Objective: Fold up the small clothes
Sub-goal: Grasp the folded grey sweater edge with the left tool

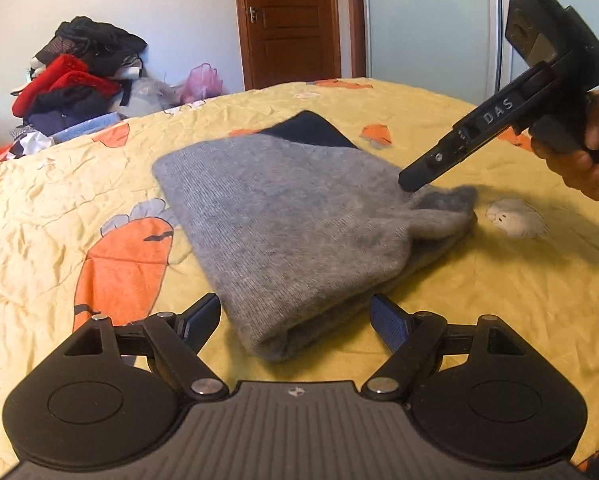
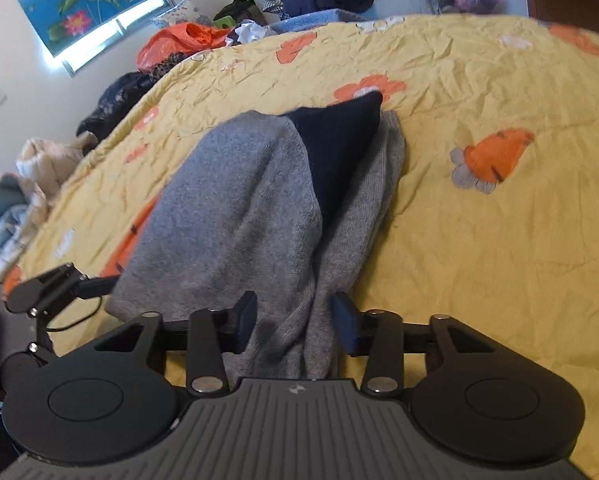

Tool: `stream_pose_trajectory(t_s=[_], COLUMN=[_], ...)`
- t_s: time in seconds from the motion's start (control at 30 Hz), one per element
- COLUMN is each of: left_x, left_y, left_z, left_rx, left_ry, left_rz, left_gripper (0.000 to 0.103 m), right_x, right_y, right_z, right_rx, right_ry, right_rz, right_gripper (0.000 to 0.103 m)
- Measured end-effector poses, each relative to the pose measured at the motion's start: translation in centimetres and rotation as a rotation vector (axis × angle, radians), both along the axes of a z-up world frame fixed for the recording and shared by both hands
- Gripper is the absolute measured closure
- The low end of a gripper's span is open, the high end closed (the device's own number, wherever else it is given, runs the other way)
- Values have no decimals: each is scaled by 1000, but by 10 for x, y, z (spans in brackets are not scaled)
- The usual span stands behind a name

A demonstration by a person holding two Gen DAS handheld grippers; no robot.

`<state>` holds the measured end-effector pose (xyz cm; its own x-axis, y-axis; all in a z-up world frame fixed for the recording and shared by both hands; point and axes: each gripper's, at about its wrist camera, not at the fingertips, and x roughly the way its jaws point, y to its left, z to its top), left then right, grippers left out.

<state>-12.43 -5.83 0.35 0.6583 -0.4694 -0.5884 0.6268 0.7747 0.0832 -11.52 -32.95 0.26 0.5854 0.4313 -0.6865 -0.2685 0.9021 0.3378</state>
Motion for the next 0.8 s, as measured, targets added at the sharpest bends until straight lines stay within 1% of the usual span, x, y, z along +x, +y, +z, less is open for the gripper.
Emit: stream_pose_trajectory(t_s=[0.13,0.17,0.2,0.27,0.3,0.33,0.37,0.4,0.43,0.5,0.53,0.6,0.63,0.67,0.73,0.77,0.8], left_x=[-4,-4,-4,-4,-2,1,4,5,7,7,7,10,12,11,7,5,2], left_y=[-3,-4,-6,-8,-9,-9,-9,-7,-4,8,13,16,15,14,8,9,13], left_z=[-4,-4,-3,-2,-2,-2,-3,-3,-2,5,7,1,-5,-9,-7,-3,0], left_rx=[-1,1,0,0,3,4,10,19,15,-21,-26,-8,3,4,38,39,27], left_ry=[-19,-27,-40,-55,-55,-51,-44,-39,-38,-34,-23,5,30,22,-8,-4,-3], left_rz=[9,13,15,17,28,36,43,53,62,74,74,81,87,94,82,68,47], left_gripper=[21,22,26,55,60,69,80,86,90,91,92,92,93,92,92,92,90], right_x=[-5,-4,-2,1,2,2,1,0,-1,-5,-8,-14,-14,-14,-15,-15,-15], right_y=[-4,-4,-3,3,5,8,10,12,12,5,-1,-15,-20,-22,-19,-15,-12], right_z=[12,11,8,-1,-6,-9,-12,-13,-13,-7,-1,-1,-8,-15,-22,-21,-19], right_rx=[26,32,27,-2,-7,-7,-9,-13,-13,16,31,36,37,45,74,64,63], right_ry=[-23,-12,1,26,37,40,34,31,24,13,6,11,35,56,54,52,53], right_rz=[12,21,26,38,46,52,66,84,85,73,60,29,13,4,9,16,22], right_gripper=[56,56,56,56,56,59,64,87,89,89,89,90,90,91,91,90,84])
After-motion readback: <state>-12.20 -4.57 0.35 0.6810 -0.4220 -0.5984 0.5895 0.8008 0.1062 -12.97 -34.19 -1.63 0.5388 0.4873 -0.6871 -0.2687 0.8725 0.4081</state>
